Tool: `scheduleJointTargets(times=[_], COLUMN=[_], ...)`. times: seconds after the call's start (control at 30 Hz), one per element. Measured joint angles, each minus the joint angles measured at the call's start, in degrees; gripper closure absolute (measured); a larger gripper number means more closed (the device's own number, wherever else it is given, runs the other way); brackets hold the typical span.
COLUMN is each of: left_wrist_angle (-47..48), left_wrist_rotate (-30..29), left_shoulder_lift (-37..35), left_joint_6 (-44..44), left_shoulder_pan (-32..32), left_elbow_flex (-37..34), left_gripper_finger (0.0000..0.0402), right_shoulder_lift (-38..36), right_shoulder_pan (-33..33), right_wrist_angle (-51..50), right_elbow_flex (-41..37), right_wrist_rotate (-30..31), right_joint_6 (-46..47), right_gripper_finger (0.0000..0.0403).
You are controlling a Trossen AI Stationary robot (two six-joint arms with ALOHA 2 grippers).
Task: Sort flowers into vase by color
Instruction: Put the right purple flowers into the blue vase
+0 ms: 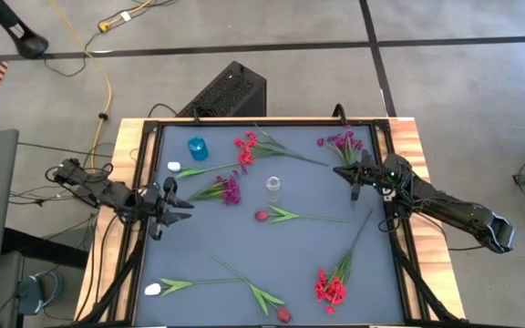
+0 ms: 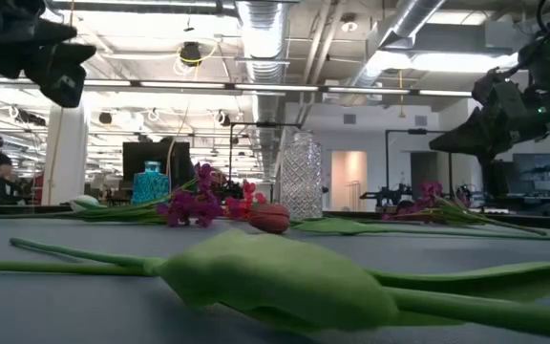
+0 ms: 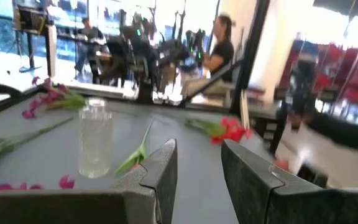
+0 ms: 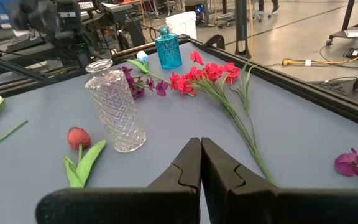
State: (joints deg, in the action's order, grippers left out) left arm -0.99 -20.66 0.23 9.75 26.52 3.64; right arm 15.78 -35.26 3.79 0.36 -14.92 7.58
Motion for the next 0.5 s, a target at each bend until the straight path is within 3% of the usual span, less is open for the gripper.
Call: scheduleJointTargets(times=[0.17, 0.3, 0.37, 0.5], left_wrist_angle=[0.1, 0.0, 0.0, -0.1], left_wrist_rotate=[-0.2, -0.4, -4.0, -17.5], left_shoulder_lift=[0.0, 0.0, 0.0, 0.6], left_joint_6=[3.8, 8.6, 8.8, 10.5], left_shoulder_pan=[0.0, 0.0, 0.1, 0.0], left_elbow_flex=[0.0, 0.0, 0.0, 0.1], left_gripper_finger=[0.0288, 0.0288, 0.0288, 0.0288], right_shoulder_lift=[0.0, 0.0, 0.2, 1.9], right_shoulder_pan=[0.0, 0.0, -0.1, -0.1], right_wrist_angle=[5.1, 5.7, 5.3, -4.4], right_elbow_flex=[0.0, 1.3, 3.3, 10.2], right_wrist_rotate=[-0.1, -0.1, 0.2, 1.5], right_joint_6=[8.8, 9.5, 11.4, 13.4], right_gripper_finger=[0.0369, 0.0369, 0.0369, 0.0361])
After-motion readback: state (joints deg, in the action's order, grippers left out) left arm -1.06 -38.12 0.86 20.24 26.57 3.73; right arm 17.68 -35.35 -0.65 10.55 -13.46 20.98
